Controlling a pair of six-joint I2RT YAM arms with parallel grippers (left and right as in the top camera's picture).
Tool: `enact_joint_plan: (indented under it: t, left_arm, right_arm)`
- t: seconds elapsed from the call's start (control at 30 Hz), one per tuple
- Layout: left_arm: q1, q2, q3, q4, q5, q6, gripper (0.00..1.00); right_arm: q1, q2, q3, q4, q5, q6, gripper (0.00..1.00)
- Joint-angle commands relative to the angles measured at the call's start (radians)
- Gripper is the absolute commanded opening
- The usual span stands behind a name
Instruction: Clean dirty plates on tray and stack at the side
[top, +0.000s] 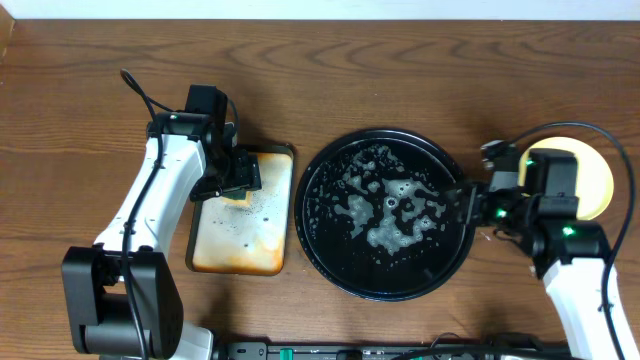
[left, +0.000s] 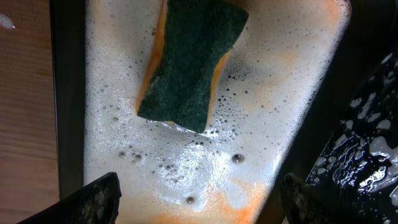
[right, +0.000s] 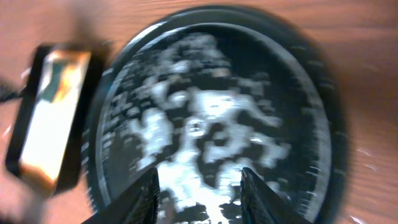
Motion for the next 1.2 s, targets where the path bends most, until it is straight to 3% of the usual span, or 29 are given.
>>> enact_joint_plan:
  t: [0.0,0.23,0.27,0.3,0.43,0.67,0.9,1.17]
  left_arm:
    - [0.003,0.002,-0.003,-0.002,0.009,0.010,0.83]
    - [0.003,0.002,-0.003,-0.002,0.009,0.010,0.83]
    - [0.003,0.002,-0.003,-0.002,0.009,0.010,0.83]
    - [0.003,0.002,-0.003,-0.002,0.009,0.010,0.83]
    - [0.003,0.002,-0.003,-0.002,0.009,0.010,0.83]
    - [0.003,0.002,-0.003,-0.002,0.009,0.010,0.83]
    - [0.003,0.002,-0.003,-0.002,0.009,0.010,0.83]
    - [0.003,0.002,-0.003,0.001,0.009,0.010,0.83]
  right_arm:
    - [0.108,-0.089,0.003,0.028,-0.042,-0.042,0.42]
    - [0.287,-0.180,0.003,0.114,-0.023,-0.042,0.54]
    - [0.292,-0.183,0.003,0.114,-0.023,-0.041,0.69]
    - [0.295,-0.188,0.003,0.114,-0.034,-0.035,0.99]
    - [0.295,-0.196,0.003,0.111,-0.038,0.034,0.99]
    - [0.294,-0.195,0.003,-0.026,0.036,0.024,0.99]
    - [0.283,-0.318,0.021,0.048,0.060,-0.133,0.99]
    - [0.259,-0.523,-0.027,0.074,0.375,-0.137,0.99]
